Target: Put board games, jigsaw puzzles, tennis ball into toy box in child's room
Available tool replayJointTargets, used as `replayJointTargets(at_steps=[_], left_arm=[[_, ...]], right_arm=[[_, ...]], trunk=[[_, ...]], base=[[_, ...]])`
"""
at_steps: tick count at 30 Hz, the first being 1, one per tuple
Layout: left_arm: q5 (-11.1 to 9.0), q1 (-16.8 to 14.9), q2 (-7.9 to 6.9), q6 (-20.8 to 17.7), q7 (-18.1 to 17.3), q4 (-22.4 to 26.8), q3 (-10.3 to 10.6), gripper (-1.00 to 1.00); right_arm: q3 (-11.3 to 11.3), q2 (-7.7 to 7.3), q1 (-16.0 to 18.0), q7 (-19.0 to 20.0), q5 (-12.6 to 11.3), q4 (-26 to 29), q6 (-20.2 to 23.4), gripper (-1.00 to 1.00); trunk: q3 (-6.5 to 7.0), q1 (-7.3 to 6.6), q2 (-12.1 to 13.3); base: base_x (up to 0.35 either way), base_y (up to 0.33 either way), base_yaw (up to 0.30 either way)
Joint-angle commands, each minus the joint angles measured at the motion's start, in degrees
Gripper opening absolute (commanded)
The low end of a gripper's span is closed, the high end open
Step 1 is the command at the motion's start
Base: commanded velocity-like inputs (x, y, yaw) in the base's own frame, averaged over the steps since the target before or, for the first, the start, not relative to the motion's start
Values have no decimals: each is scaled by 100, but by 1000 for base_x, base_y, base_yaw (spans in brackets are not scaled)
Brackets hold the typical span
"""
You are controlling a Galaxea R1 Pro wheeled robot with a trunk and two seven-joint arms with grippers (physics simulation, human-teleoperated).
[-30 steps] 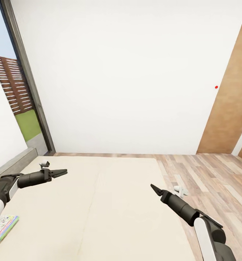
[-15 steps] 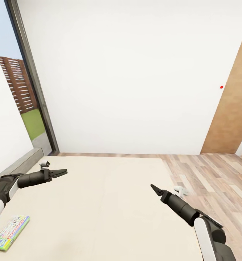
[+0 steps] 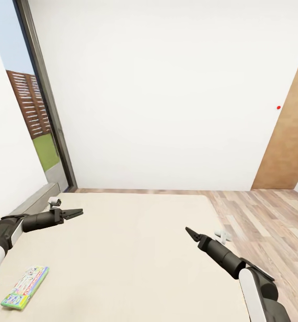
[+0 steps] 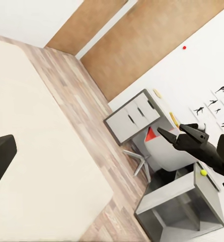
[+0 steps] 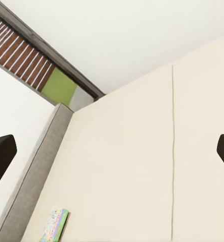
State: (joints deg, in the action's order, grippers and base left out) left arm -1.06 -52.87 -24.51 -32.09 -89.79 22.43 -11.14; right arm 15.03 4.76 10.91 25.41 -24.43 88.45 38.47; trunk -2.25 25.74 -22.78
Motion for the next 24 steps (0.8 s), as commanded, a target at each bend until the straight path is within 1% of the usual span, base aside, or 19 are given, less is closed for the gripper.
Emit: replayJointTargets(at_steps=[1, 24], left_arm=[[1, -4, -1, -61, -21, -2, -2, 100], [1, -4, -1, -61, -21, -2, -10, 100]], right_arm=[[17, 7, 7, 16, -18, 5, 45, 100], [17, 7, 7, 19, -18, 5, 38, 100]], trunk=[[-14, 4, -14], [-14, 4, -14]], base=[[0, 260, 0], [0, 264, 0]])
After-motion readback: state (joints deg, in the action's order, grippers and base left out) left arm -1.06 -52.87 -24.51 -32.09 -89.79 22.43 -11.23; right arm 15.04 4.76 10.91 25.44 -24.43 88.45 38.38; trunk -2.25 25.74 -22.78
